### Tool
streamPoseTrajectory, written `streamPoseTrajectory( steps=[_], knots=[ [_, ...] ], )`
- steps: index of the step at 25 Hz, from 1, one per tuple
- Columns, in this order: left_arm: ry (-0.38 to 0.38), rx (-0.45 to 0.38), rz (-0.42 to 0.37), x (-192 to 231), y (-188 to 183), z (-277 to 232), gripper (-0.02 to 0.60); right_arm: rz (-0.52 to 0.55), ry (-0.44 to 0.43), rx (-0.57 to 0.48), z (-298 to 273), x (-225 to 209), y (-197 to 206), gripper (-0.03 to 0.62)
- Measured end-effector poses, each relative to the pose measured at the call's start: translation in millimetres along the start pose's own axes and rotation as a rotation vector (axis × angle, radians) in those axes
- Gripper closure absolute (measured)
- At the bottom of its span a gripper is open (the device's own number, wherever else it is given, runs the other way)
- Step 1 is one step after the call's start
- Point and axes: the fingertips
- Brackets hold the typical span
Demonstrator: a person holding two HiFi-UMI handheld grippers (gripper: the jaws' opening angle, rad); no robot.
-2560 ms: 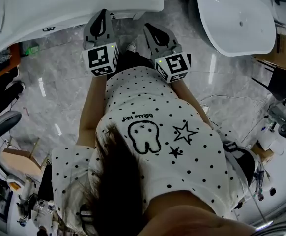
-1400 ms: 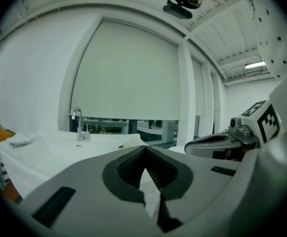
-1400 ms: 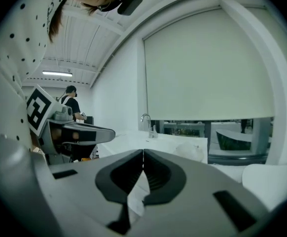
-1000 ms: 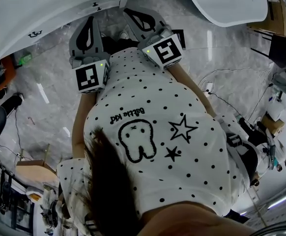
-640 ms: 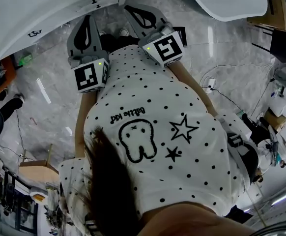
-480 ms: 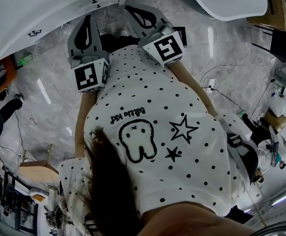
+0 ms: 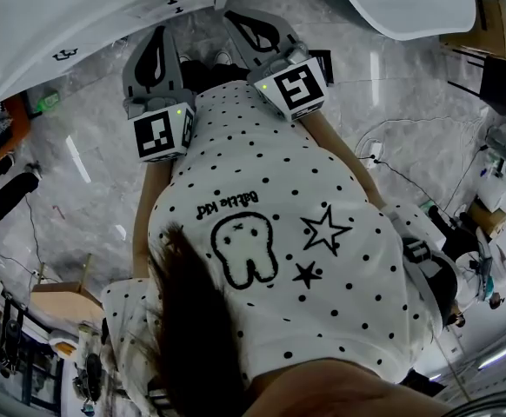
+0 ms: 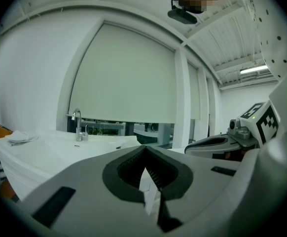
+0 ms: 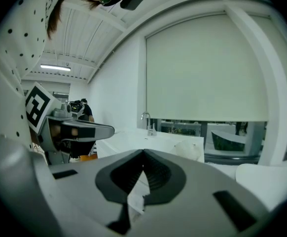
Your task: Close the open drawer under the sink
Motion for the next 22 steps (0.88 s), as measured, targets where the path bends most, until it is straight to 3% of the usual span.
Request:
streamPoseTrajectory(
  steps=[22],
  knots=[
    [-0.001, -0.007, 0.021, 4.7, 1.1, -6.2, 0.577, -0.004, 0.015, -0.006, -4.8, -7.4, 1.0, 0.58]
  ],
)
Point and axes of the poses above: the fingertips, and each gripper's own axes: z backward along the fingers, x to its left, y out of its underside, and after that the axes turned 12 degrees about y, right-handed
